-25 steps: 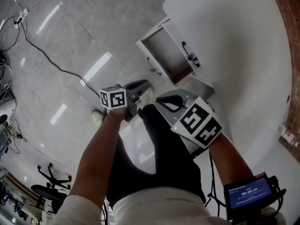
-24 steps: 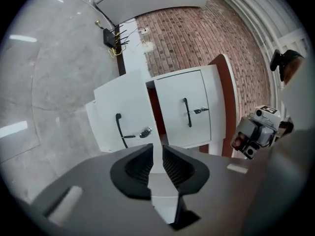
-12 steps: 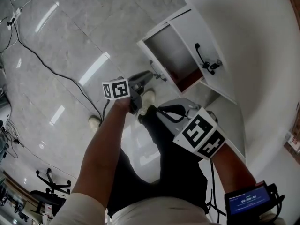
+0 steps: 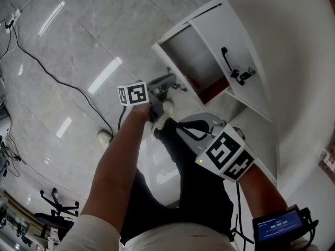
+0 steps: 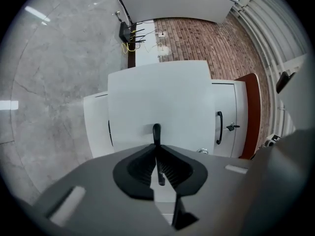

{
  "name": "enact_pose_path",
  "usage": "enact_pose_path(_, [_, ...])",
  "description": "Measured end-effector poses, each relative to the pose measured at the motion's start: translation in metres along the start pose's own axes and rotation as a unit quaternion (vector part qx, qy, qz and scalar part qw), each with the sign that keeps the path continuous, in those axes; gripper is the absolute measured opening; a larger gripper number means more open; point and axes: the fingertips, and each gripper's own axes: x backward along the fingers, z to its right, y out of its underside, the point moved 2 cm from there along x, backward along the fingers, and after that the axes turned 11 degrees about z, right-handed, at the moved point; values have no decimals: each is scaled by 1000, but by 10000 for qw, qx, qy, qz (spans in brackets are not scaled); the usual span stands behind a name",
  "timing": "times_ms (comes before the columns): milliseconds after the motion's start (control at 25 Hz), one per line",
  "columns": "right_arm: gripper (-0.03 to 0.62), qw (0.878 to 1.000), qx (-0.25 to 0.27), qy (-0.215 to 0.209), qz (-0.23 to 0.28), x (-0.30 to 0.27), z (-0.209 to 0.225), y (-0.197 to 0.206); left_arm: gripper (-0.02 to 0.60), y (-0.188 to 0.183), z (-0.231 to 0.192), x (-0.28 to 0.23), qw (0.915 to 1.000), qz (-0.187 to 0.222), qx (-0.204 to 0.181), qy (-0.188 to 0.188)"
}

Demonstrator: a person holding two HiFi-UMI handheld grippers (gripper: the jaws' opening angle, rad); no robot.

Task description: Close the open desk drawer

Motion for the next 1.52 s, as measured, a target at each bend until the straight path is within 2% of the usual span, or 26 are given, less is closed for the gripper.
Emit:
enact_pose_path(360, [12,10000,-33,-70,-24,3,-5,3,26,-2,8,-4,9998,156,112,22])
enact_pose_path(720, [12,9999,-60,-133,-72,7,-12,3,26,-8,20,-45,9999,97,67,118])
enact_pose_path(1520, [12,9998,-159,97,-104,12,-6,6,28,-13,40,-95,9990,67,57,445])
